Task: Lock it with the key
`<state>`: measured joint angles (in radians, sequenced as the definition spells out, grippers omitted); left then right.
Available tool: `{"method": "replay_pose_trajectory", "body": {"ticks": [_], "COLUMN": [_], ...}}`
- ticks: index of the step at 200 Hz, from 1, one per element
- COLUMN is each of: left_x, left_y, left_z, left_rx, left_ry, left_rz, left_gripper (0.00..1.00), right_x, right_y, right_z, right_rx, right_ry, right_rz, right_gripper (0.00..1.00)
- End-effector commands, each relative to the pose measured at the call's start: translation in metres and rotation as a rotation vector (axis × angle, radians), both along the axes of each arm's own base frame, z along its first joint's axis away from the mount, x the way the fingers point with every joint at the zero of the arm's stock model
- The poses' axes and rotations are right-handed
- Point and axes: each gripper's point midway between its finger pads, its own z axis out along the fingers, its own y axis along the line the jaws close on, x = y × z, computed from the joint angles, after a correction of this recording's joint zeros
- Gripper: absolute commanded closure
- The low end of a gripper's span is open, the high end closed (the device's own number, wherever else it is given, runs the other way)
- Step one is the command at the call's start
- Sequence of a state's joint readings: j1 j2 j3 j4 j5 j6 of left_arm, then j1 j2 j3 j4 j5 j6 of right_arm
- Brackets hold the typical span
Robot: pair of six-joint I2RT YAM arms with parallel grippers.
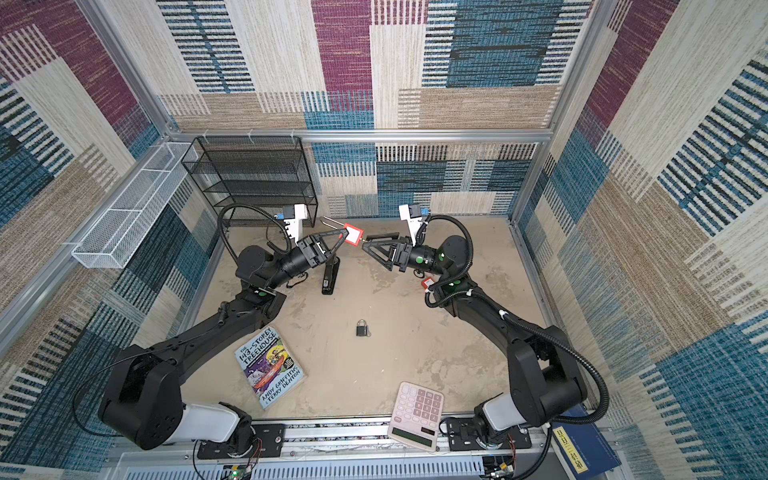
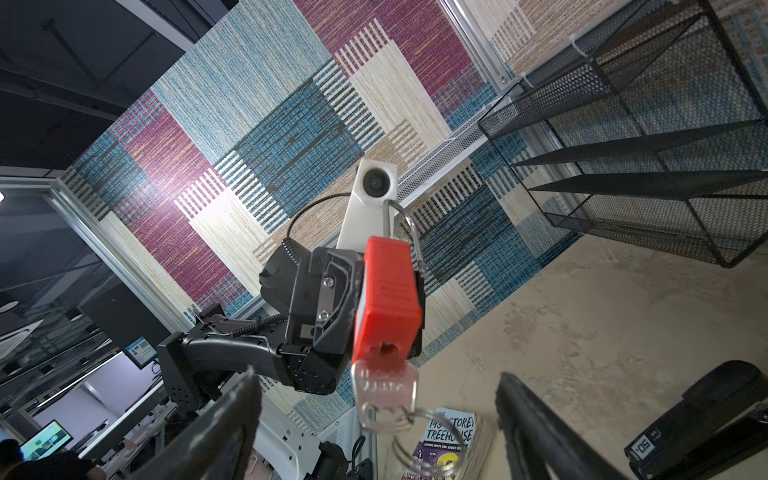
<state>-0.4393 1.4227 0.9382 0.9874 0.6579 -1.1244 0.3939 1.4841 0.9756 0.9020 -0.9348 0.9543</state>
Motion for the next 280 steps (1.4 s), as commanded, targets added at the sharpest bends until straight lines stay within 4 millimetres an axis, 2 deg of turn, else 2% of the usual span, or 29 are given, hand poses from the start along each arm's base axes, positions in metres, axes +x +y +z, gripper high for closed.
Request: {"method": "replay_pose_trajectory", "body": {"ticks": [1,39,85,120,204,233,265,280], "left_x": [-0.009,-0.011,-0.013,-0.011,-0.010,-0.008,-0.008,-0.009], "left_y": [0.007,0.008,0.009,0.008,0.008,0.006,0.007,0.007], "left_z": [0.024,0.025,0.022,0.018,0.013,0.012,0.010,0.010], "left_rx": [-0.064,-0.064,-0.052,-0.045,-0.038,-0.035,-0.028,-0.026], "left_ry": [-0.077,-0.078,-0.080,-0.075,-0.068,-0.062,-0.055,-0.057], "left_rz": [0.003,0.005,0.010,0.013,0.018,0.014,0.017,0.020], "left_gripper": [0.97,0.97,0.97,0.97,0.95,0.89,0.73,0.67], "right_x": [-0.004,-0.007,-0.005,-0.003,0.000,0.000,-0.001,-0.002], "right_y": [0.006,0.024,0.024,0.028,0.036,0.037,0.036,0.036], "right_z": [0.014,0.020,0.025,0.029,0.028,0.028,0.029,0.029], "right_rx": [0.046,0.051,0.063,0.059,0.043,0.045,0.043,0.041], "right_ry": [-0.028,-0.054,-0.055,-0.042,-0.038,-0.036,-0.032,-0.035], "right_rz": [0.033,0.071,0.057,0.074,0.080,0.081,0.080,0.077], "right_gripper": [0.10,0.17,0.40,0.54,0.74,0.80,0.89,0.89]}}
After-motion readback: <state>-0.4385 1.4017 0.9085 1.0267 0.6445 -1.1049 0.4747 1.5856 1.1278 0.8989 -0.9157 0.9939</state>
